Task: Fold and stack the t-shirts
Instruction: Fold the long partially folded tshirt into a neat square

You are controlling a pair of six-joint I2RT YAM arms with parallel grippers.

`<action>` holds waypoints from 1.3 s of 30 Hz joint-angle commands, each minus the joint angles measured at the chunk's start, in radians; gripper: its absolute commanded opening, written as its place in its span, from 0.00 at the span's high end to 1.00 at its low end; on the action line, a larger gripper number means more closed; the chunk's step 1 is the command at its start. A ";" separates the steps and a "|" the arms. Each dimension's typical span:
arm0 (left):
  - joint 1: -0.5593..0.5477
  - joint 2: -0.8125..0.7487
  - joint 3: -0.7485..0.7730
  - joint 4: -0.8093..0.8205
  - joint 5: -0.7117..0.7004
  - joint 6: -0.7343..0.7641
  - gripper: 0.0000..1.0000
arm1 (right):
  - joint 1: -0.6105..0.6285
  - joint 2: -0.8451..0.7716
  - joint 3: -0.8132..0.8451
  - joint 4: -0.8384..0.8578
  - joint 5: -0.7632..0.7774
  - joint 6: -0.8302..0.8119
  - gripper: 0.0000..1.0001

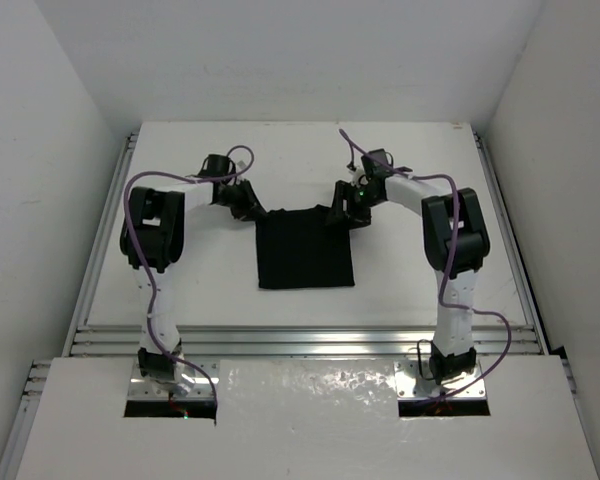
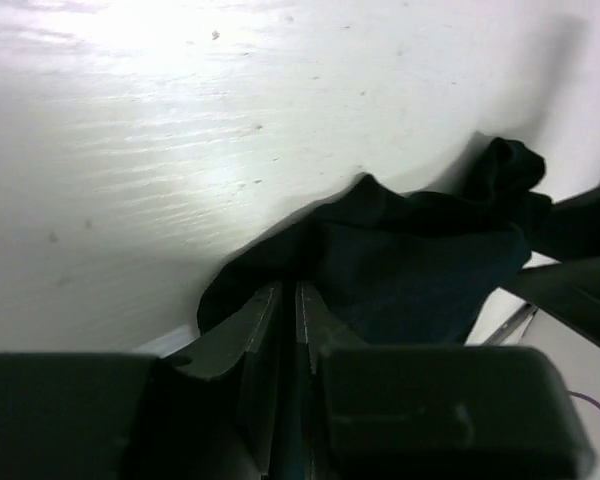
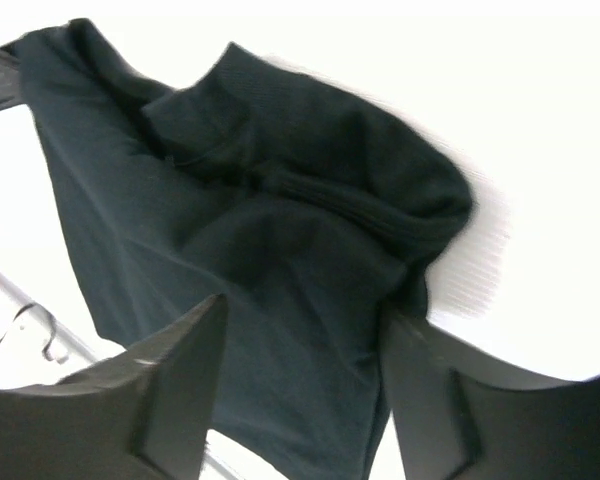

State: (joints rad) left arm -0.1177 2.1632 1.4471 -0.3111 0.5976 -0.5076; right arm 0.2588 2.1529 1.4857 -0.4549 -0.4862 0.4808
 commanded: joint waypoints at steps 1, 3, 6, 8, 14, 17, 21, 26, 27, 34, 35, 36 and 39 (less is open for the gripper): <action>-0.003 -0.070 0.015 -0.003 -0.112 0.001 0.89 | -0.006 -0.106 -0.027 0.007 0.076 0.036 0.34; -0.002 -0.124 0.013 -0.055 -0.271 0.000 0.88 | -0.009 -0.157 -0.056 0.036 0.115 0.062 0.34; 0.007 -0.206 0.067 -0.184 -0.515 -0.017 0.85 | -0.013 -0.263 -0.077 0.015 0.222 0.079 0.28; 0.015 -0.281 0.087 -0.221 -0.591 -0.028 0.77 | -0.016 -0.324 -0.055 -0.020 0.268 0.073 0.29; 0.018 -0.468 0.148 -0.347 -0.659 -0.009 0.45 | -0.020 -0.537 -0.033 -0.190 0.368 -0.019 0.01; 0.018 -0.584 0.118 -0.394 -0.735 -0.005 0.39 | -0.020 -0.696 -0.061 -0.282 0.412 -0.068 0.01; 0.018 -0.780 -0.002 -0.442 -0.933 -0.002 0.34 | -0.021 -0.892 -0.122 -0.415 0.524 -0.077 0.01; 0.016 -1.039 -0.238 -0.473 -1.125 -0.023 0.25 | -0.020 -1.172 -0.241 -0.507 0.600 -0.073 0.01; 0.016 -1.083 -0.278 -0.461 -1.121 -0.026 0.24 | -0.020 -1.208 -0.257 -0.519 0.618 -0.079 0.01; 0.016 -1.289 -0.425 -0.552 -1.133 -0.028 0.13 | -0.020 -1.410 -0.352 -0.623 0.748 -0.122 0.01; 0.016 -1.304 -0.432 -0.574 -1.145 -0.034 0.08 | -0.020 -1.436 -0.364 -0.639 0.750 -0.128 0.01; 0.016 -1.312 -0.432 -0.574 -1.154 -0.034 0.06 | -0.020 -1.436 -0.367 -0.646 0.750 -0.131 0.01; 0.016 -1.326 -0.424 -0.583 -1.187 -0.037 0.00 | -0.020 -1.493 -0.383 -0.654 0.776 -0.143 0.01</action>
State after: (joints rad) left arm -0.1032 0.8558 1.0191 -0.8787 -0.5259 -0.5327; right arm 0.2379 0.6975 1.1168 -1.0897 0.2317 0.3672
